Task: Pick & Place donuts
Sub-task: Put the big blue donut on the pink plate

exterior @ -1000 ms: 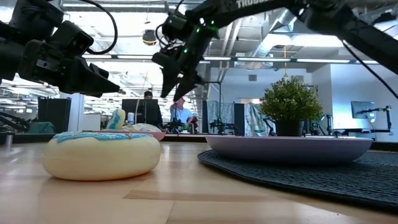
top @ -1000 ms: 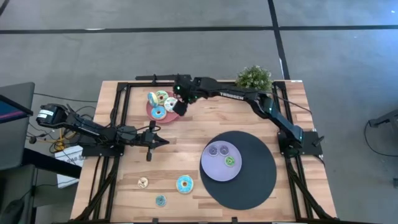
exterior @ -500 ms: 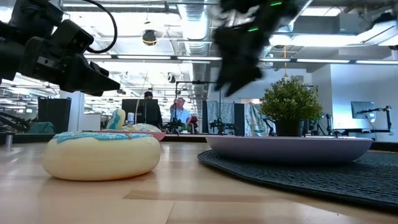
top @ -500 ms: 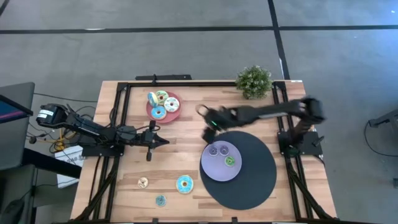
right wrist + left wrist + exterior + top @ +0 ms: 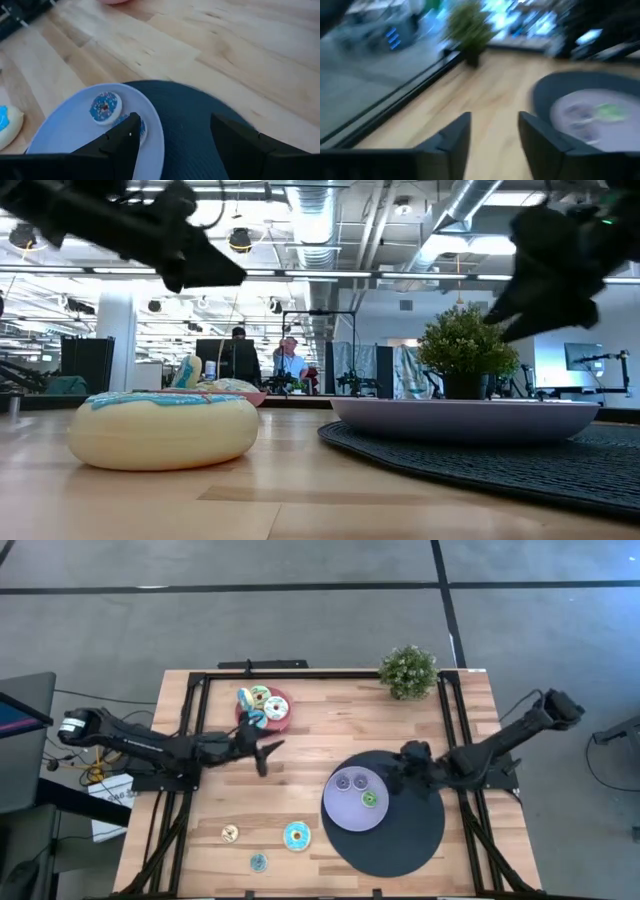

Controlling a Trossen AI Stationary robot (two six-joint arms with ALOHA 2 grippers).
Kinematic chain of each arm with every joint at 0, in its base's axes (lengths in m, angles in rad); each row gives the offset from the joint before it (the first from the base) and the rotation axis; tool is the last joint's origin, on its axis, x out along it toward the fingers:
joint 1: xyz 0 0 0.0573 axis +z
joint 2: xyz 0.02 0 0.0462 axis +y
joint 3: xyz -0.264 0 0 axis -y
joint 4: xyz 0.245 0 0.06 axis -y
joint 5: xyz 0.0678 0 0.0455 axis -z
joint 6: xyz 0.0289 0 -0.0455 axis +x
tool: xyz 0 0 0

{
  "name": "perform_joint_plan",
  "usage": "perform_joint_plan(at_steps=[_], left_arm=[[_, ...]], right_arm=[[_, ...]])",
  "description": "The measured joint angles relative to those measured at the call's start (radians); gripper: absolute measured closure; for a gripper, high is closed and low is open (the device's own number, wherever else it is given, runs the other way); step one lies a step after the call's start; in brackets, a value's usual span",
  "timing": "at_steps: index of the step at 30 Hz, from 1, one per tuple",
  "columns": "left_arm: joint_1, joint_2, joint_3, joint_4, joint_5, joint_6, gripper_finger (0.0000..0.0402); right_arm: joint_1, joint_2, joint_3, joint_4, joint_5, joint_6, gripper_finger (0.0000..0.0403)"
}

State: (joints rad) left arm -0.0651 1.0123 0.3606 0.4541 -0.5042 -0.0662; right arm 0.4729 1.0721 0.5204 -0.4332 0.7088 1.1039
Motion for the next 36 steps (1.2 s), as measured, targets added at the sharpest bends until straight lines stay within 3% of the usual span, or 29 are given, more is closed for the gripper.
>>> perform_joint_plan(at_steps=[5, 11, 17, 26, 36], left_arm=[[0.089, 0.032, 0.225, -0.493, -0.131, -0.152, 0.0160], [0.224, 0.090, 0.386, -0.815, -0.219, -0.465, 0.0104], [0.339, 0.155, 0.401, -0.860, -0.252, -0.639, 0.0101], [0.440, 0.312, 0.401, -0.870, -0.143, -0.781, 0.0109], [0.475, 0.380, 0.401, -0.862, -0.206, -0.856, 0.0110]], right_arm=[[0.058, -0.013, -0.056, -0.011, 0.034, 0.101, 0.0172], [0.064, -0.013, -0.056, -0.001, 0.024, 0.093, 0.0172], [0.064, -0.013, -0.056, 0.000, 0.023, 0.093, 0.0172], [0.063, -0.013, -0.056, 0.000, 0.022, 0.093, 0.0172], [0.063, -0.013, -0.056, -0.001, 0.020, 0.092, 0.0172]])
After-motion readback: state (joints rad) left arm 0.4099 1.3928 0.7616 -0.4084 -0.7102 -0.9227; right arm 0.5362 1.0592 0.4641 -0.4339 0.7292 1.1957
